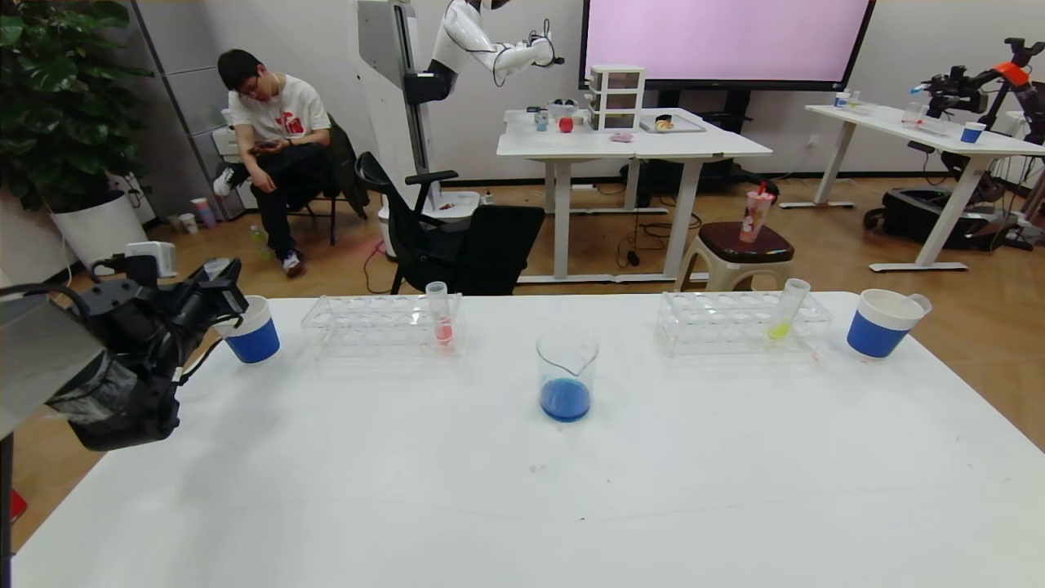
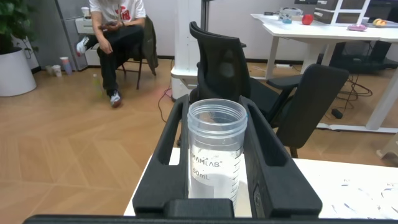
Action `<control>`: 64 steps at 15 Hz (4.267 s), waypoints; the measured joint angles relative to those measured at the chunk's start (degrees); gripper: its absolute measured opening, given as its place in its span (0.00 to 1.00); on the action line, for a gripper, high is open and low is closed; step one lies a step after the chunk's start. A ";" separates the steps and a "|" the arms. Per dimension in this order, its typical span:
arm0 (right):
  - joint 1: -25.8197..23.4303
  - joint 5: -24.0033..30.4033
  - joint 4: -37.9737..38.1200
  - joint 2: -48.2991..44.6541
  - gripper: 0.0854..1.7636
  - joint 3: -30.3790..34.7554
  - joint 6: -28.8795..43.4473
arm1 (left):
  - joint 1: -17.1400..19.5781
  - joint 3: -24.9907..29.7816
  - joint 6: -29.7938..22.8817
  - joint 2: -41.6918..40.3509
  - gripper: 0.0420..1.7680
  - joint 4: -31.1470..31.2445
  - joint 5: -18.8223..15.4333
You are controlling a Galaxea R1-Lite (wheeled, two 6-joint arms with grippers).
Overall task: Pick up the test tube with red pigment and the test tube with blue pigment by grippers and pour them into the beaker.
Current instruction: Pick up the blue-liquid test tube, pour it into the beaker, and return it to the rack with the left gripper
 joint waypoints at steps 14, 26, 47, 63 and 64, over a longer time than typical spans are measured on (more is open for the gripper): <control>0.00 0.02 0.00 0.00 0.98 0.00 0.00 | -2.60 0.77 -0.02 -6.01 0.99 4.58 0.30; -0.01 0.00 -0.02 0.00 0.98 0.00 0.00 | -15.43 9.51 4.57 -49.64 0.99 45.92 7.39; 0.00 -0.02 0.00 0.00 0.98 0.00 0.06 | -17.90 38.49 6.56 -127.88 0.99 88.55 8.40; 0.00 0.00 0.00 0.00 0.98 0.00 0.04 | -18.66 66.32 4.23 -138.64 0.99 85.24 9.78; 0.00 0.05 -0.02 0.00 0.98 0.00 0.00 | -18.66 66.32 4.24 -138.64 0.99 85.21 9.78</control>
